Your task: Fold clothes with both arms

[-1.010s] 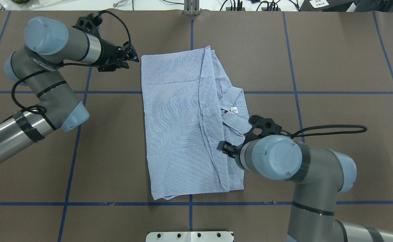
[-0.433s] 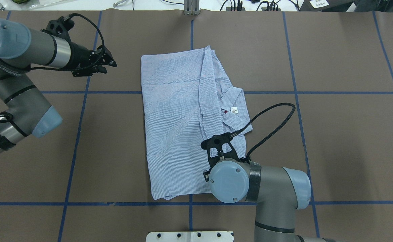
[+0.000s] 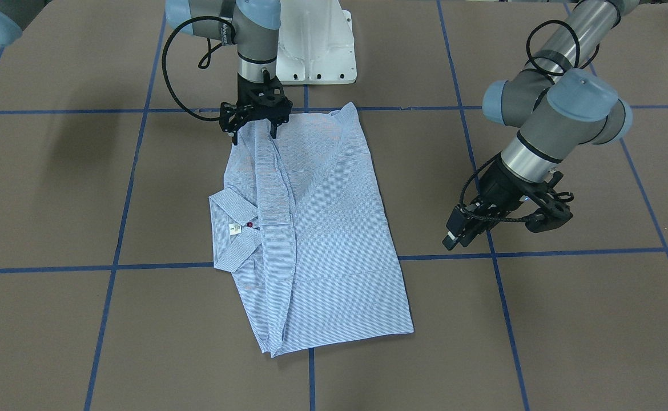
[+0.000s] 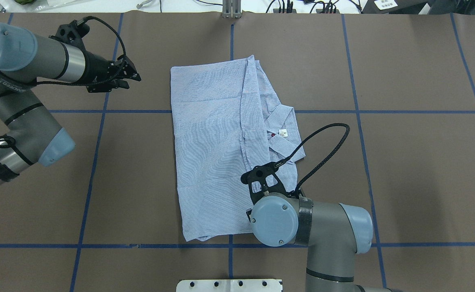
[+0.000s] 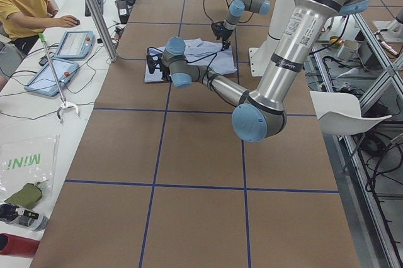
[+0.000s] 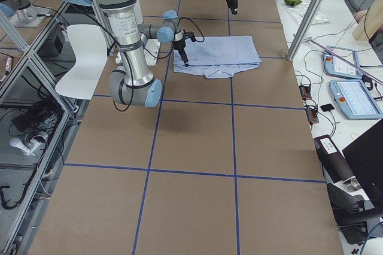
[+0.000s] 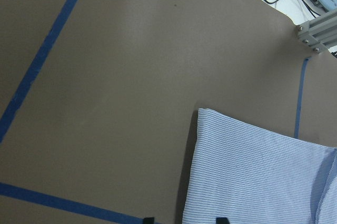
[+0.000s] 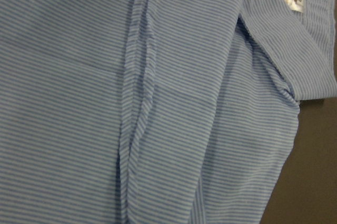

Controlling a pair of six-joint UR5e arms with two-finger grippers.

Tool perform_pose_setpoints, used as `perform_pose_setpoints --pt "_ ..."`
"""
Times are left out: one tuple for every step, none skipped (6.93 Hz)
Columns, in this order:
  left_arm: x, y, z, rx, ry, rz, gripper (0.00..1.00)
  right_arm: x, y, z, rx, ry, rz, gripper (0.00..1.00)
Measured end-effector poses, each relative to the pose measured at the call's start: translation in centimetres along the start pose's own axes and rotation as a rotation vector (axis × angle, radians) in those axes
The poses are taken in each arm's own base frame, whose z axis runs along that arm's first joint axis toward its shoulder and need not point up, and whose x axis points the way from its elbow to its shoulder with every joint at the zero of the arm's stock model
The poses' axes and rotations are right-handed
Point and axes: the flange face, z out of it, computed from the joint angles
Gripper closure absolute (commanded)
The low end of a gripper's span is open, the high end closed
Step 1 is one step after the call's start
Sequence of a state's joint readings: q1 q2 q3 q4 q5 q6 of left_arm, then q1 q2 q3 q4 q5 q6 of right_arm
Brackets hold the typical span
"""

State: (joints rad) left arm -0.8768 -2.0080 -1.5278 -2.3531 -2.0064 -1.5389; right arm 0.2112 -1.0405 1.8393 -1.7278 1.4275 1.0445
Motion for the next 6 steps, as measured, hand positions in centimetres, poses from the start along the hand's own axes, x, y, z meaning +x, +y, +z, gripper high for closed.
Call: perform_pose_setpoints --pt "0.0 0.0 -0.1 0.000 0.001 0.000 0.51 -0.3 0.2 0.3 -0.005 0.002 -0.004 0.00" --pt "0.0 0.0 -0.1 0.001 0.001 -0.001 0.51 -0.4 0.3 0.4 -0.008 0.003 -0.006 0.00" --pt "0.0 0.0 -0.2 0.001 0.002 -0.001 0.51 -0.3 0.4 0.6 -0.011 0.007 -0.007 0.00" --pt "0.0 0.0 -0.2 0.002 0.003 0.000 0.51 0.0 0.4 0.8 -0.013 0.013 -0.007 0.00" --pt "-0.1 0.0 -0.2 0.002 0.002 -0.001 0.51 0.6 0.1 1.0 -0.012 0.018 -0.002 0.00" --pt "-0.1 0.0 -0.3 0.002 0.001 -0.001 0.51 1.3 -0.4 1.0 -0.009 0.023 -0.003 0.00"
